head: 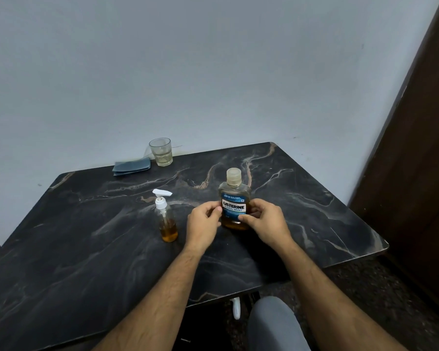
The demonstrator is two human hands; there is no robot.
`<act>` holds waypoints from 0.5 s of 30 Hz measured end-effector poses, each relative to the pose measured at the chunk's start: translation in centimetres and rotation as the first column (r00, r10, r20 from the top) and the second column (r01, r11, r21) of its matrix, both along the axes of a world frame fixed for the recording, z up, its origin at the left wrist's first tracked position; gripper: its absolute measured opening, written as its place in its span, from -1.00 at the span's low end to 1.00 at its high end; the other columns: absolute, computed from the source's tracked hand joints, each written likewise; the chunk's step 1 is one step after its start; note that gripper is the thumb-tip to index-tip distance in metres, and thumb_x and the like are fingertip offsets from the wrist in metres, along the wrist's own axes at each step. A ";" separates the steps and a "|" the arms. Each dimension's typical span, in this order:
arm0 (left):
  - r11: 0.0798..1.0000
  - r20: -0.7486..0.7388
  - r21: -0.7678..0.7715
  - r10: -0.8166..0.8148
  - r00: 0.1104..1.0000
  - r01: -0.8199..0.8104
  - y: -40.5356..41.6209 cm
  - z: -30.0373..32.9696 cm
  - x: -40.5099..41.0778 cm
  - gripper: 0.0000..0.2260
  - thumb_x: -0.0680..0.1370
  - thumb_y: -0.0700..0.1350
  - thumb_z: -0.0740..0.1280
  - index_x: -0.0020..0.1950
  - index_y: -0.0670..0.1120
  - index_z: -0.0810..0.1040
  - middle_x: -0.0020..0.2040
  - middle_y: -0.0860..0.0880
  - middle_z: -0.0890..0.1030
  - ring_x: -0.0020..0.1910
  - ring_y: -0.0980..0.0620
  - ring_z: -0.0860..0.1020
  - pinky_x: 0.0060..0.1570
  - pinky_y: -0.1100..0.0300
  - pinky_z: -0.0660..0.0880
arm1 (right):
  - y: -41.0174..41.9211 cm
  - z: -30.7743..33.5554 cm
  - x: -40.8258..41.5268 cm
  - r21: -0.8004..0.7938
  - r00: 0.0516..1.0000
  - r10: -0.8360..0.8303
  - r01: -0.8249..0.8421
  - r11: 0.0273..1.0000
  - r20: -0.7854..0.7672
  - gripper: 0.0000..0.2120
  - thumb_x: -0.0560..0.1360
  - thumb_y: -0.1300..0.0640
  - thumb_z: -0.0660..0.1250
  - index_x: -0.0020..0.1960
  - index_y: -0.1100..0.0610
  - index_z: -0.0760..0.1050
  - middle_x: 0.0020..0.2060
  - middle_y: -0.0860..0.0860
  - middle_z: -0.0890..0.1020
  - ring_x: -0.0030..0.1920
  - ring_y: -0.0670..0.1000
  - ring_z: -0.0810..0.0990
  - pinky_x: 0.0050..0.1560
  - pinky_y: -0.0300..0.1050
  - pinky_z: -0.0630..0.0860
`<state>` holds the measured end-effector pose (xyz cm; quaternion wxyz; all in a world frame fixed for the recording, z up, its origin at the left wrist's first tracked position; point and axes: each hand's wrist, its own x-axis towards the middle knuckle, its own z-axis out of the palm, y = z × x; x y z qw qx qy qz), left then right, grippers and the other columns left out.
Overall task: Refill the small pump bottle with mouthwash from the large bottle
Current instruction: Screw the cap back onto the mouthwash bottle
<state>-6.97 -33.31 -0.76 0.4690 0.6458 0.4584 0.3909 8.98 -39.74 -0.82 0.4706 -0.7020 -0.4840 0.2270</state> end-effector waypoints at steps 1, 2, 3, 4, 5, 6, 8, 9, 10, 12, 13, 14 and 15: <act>0.999 0.027 -0.023 -0.022 0.999 0.023 0.1 0.0 0.7 -0.78 0.61 -0.18 0.29 0.21 -0.01 0.62 0.07 0.06 0.67 0.05 0.14 0.63 0.04 0.06 0.63 | -0.1 -0.1 0.2 0.022 0.999 -0.033 0.033 0.999 0.001 -0.76 0.39 0.18 0.55 0.02 0.01 0.62 -0.13 -0.09 0.71 -0.10 -0.18 0.67 0.06 -0.14 0.62; 0.998 0.047 -0.035 -0.051 0.998 0.052 0.1 0.2 1.4 -0.76 0.61 -0.20 0.28 0.24 -0.01 0.60 0.12 0.04 0.67 0.08 0.16 0.62 0.07 0.08 0.62 | -0.3 0.0 0.4 0.043 0.997 -0.073 0.073 0.996 0.003 -0.77 0.40 0.18 0.55 0.02 0.03 0.62 -0.15 -0.09 0.70 -0.12 -0.19 0.67 0.04 -0.16 0.62; 0.996 0.062 -0.035 -0.083 0.995 0.085 0.2 0.3 2.3 -0.73 0.61 -0.21 0.27 0.26 0.00 0.58 0.14 0.05 0.66 0.11 0.19 0.60 0.12 0.09 0.60 | -0.5 0.1 0.9 0.058 0.993 -0.117 0.116 0.992 0.011 -0.78 0.40 0.18 0.54 0.02 0.05 0.62 -0.15 -0.09 0.70 -0.14 -0.21 0.66 0.02 -0.19 0.62; 0.992 0.066 -0.030 -0.119 0.991 0.121 0.2 0.4 3.3 -0.71 0.61 -0.23 0.26 0.29 0.00 0.57 0.16 0.07 0.65 0.14 0.22 0.58 0.18 0.08 0.57 | -0.6 0.1 1.4 0.071 0.987 -0.158 0.157 0.985 0.020 -0.78 0.41 0.17 0.54 0.03 0.06 0.62 -0.15 -0.09 0.70 -0.15 -0.22 0.64 0.00 -0.20 0.61; 0.988 0.067 -0.026 -0.150 0.986 0.152 0.3 0.6 4.2 -0.69 0.61 -0.24 0.25 0.32 -0.01 0.55 0.18 0.08 0.64 0.15 0.24 0.57 0.24 0.08 0.53 | -0.7 0.2 2.1 0.076 0.980 -0.196 0.194 0.978 0.027 -0.77 0.41 0.16 0.54 0.05 0.07 0.62 -0.14 -0.08 0.70 -0.15 -0.22 0.64 0.00 -0.20 0.61; 0.983 0.058 -0.029 -0.178 0.982 0.180 0.3 0.9 5.3 -0.67 0.61 -0.26 0.24 0.35 -0.03 0.52 0.20 0.07 0.62 0.17 0.25 0.55 0.28 0.07 0.50 | -0.8 0.3 2.8 0.079 0.973 -0.230 0.227 0.971 0.028 -0.77 0.42 0.15 0.53 0.06 0.07 0.62 -0.13 -0.09 0.70 -0.15 -0.21 0.64 0.01 -0.18 0.62; 0.970 0.044 -0.034 -0.239 0.970 0.240 0.5 1.4 7.4 -0.63 0.62 -0.31 0.20 0.40 -0.08 0.47 0.29 -0.01 0.58 0.21 0.22 0.51 0.35 0.05 0.45 | -1.0 0.5 4.3 0.085 0.959 -0.284 0.281 0.956 0.021 -0.75 0.42 0.15 0.53 0.08 0.07 0.62 -0.11 -0.06 0.71 -0.12 -0.17 0.66 0.03 -0.10 0.64; 0.961 0.039 -0.040 -0.271 0.962 0.272 0.5 1.7 8.5 -0.62 0.62 -0.33 0.19 0.42 -0.10 0.45 0.33 -0.04 0.56 0.23 0.20 0.49 0.37 0.03 0.43 | -1.1 0.6 5.1 0.086 0.952 -0.306 0.303 0.949 0.020 -0.75 0.43 0.15 0.52 0.09 0.08 0.62 -0.09 -0.04 0.71 -0.11 -0.14 0.67 0.04 -0.09 0.64; 0.953 0.034 -0.046 -0.297 0.954 0.298 0.5 2.0 9.4 -0.60 0.61 -0.35 0.17 0.43 -0.12 0.43 0.35 -0.07 0.54 0.26 0.18 0.48 0.38 0.02 0.41 | -1.3 0.7 5.7 0.086 0.946 -0.324 0.321 0.943 0.027 -0.74 0.43 0.15 0.52 0.10 0.09 0.62 -0.08 -0.03 0.72 -0.10 -0.13 0.67 0.04 -0.10 0.64; 0.939 0.034 -0.060 -0.338 0.940 0.340 0.4 2.2 11.1 -0.57 0.60 -0.39 0.16 0.45 -0.13 0.40 0.38 -0.08 0.52 0.32 0.13 0.46 0.41 0.00 0.39 | -1.5 0.9 7.0 0.085 0.931 -0.363 0.359 0.929 0.040 -0.74 0.43 0.15 0.52 0.10 0.10 0.62 -0.07 -0.01 0.72 -0.11 -0.12 0.66 0.03 -0.16 0.61; 0.933 0.032 -0.066 -0.351 0.936 0.353 0.4 2.3 11.8 -0.55 0.59 -0.40 0.15 0.46 -0.14 0.39 0.39 -0.08 0.51 0.35 0.11 0.45 0.41 0.00 0.38 | -1.6 0.9 7.6 0.081 0.924 -0.381 0.377 0.922 0.041 -0.75 0.43 0.15 0.52 0.10 0.11 0.62 -0.07 -0.01 0.72 -0.12 -0.12 0.66 0.01 -0.18 0.60; 0.930 0.020 -0.068 -0.360 0.933 0.361 0.4 2.3 12.4 -0.54 0.58 -0.39 0.16 0.46 -0.13 0.39 0.40 -0.07 0.50 0.36 0.11 0.44 0.42 0.00 0.38 | -1.7 0.9 8.0 0.076 0.916 -0.398 0.394 0.916 0.044 -0.75 0.43 0.14 0.52 0.10 0.10 0.62 -0.07 -0.01 0.72 -0.12 -0.11 0.66 0.01 -0.17 0.59; 0.930 0.007 -0.066 -0.363 0.932 0.363 0.5 2.1 12.8 -0.53 0.58 -0.38 0.17 0.47 -0.11 0.39 0.40 -0.05 0.50 0.37 0.11 0.44 0.42 0.00 0.38 | -1.8 0.8 8.3 0.068 0.911 -0.410 0.406 0.911 0.051 -0.75 0.43 0.13 0.52 0.09 0.10 0.63 -0.07 -0.01 0.72 -0.12 -0.11 0.66 0.02 -0.14 0.60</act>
